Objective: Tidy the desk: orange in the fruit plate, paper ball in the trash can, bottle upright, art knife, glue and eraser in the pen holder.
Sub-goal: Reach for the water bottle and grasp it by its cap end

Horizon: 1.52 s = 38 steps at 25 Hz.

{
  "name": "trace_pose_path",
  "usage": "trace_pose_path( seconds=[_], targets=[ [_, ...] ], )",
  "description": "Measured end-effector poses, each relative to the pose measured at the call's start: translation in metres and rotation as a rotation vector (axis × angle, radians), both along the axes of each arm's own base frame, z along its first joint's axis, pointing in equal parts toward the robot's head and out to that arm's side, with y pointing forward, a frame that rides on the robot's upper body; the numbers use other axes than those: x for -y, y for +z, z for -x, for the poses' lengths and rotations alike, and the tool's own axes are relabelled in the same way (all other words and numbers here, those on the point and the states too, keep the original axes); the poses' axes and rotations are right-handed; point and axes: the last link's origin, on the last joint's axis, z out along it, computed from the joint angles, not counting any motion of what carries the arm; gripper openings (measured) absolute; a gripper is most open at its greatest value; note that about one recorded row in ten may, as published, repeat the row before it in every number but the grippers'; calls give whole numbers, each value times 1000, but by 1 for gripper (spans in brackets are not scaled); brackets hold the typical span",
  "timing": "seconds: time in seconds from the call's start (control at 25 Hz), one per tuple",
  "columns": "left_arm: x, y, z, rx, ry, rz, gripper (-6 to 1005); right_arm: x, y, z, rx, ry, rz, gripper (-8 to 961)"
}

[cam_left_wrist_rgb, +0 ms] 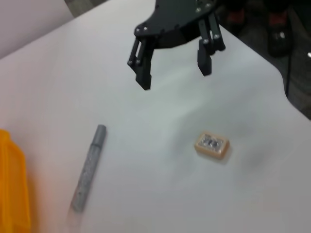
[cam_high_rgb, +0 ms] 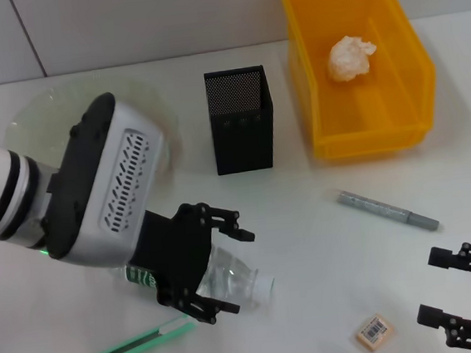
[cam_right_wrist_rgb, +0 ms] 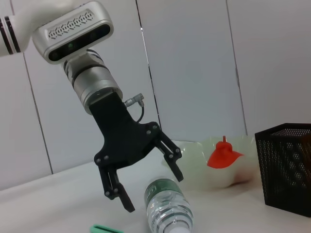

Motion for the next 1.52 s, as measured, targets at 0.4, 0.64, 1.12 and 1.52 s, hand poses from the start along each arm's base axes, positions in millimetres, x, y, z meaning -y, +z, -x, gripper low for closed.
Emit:
trace_pose_path(
  seconds=[0.4,0.64,1.12,1.52],
  targets=[
    [-5,-20,-15,-87,-129,-16,840,4,-4,-2,-15,-41,15,795],
    [-2,-41,-21,-140,-193,-33,840,11,-2,-10,-1,-86,2,795],
    [4,-63,-25,-214,-250,-33,841,14,3,-17,16,-114,-20,795],
    [6,-70,-20,-237,-245,-25,840,12,2,-16,19,-109,-19,796]
  ],
)
